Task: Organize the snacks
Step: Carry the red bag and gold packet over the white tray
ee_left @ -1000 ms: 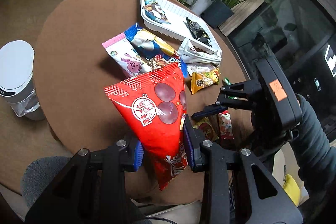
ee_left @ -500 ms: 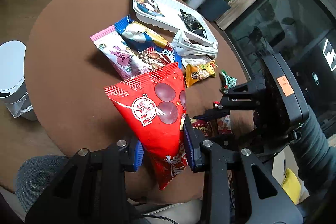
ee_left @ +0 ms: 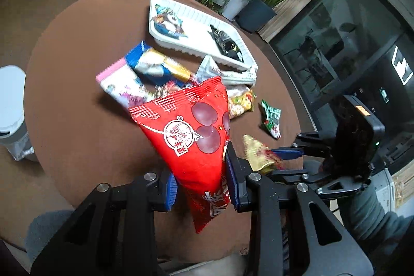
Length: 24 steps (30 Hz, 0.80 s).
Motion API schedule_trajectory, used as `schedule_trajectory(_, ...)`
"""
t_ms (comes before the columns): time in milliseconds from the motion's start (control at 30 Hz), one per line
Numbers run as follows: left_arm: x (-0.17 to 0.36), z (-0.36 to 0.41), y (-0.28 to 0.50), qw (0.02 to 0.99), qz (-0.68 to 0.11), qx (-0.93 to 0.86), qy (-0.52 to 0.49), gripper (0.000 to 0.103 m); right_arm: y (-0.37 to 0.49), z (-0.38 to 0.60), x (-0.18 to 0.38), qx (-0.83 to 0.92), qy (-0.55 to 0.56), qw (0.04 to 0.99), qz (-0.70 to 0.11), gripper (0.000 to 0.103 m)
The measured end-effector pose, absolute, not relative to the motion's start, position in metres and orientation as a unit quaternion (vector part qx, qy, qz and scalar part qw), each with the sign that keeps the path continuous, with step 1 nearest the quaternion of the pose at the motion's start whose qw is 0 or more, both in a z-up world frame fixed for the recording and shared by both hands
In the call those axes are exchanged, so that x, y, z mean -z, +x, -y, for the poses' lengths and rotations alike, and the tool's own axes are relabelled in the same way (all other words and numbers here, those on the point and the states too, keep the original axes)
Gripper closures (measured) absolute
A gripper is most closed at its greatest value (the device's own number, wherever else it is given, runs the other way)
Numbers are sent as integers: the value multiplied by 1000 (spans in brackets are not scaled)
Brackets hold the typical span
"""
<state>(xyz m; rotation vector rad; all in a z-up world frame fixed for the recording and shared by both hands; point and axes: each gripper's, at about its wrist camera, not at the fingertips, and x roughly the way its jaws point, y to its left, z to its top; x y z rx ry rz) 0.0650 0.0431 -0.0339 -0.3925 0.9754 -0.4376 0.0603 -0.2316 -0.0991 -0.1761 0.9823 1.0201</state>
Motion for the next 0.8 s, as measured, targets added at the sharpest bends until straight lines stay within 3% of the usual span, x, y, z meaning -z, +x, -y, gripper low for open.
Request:
schedule_trajectory(567,-28,-21,176,856,-446,225,-133,74,130,371,40,-237,162,870,-402,70)
schedule_trajectory(800,-42,0,247,853,-467,216,-90,74,170,382,10,-195,186,890,-367,70)
